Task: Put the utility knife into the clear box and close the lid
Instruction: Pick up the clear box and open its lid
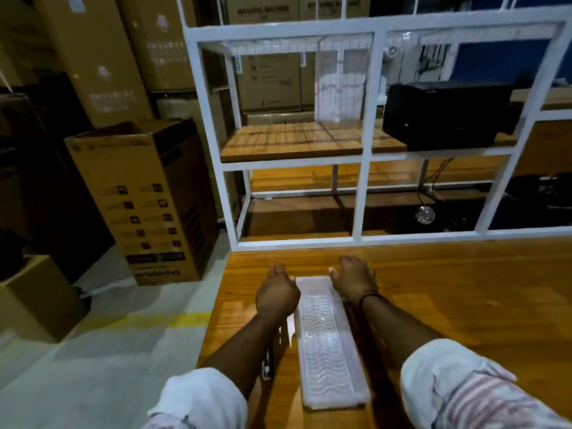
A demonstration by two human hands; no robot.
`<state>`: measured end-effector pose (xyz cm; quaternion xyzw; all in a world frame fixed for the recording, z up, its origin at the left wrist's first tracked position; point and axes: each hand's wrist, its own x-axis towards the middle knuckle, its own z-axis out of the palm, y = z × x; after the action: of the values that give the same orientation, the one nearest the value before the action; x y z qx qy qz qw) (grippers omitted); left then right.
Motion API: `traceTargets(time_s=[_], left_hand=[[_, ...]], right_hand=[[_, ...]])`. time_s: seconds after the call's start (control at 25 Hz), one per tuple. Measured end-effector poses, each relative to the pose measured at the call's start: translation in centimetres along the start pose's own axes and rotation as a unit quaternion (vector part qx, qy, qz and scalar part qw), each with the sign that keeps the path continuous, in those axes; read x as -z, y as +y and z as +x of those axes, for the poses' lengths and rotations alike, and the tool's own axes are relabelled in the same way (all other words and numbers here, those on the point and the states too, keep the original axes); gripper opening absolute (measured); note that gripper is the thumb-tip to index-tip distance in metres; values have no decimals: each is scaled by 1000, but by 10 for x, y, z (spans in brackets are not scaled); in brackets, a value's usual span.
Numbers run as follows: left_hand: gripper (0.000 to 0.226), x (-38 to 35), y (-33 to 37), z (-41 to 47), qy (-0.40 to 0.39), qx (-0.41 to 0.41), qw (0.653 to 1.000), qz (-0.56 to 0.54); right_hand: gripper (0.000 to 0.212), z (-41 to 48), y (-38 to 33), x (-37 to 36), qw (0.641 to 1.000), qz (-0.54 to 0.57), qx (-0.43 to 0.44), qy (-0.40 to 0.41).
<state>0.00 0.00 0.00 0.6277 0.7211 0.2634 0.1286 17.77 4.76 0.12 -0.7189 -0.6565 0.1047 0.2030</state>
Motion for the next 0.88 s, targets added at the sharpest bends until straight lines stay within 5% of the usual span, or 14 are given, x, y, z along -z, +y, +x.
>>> traceTargets(time_s=[0.12,0.52,0.88], left_hand=[[31,-8,1,6,-25,72,993,-88],[37,-43,15,15,-25,199,956,-212],[29,-62,10,8,41,168,959,-222]], right_hand=[[48,-3,7,-18,994,89,-56,-26],[36,-10,6,-51,966,228,-120,-26],[41,-8,9,-57,978,196,-76,-6]])
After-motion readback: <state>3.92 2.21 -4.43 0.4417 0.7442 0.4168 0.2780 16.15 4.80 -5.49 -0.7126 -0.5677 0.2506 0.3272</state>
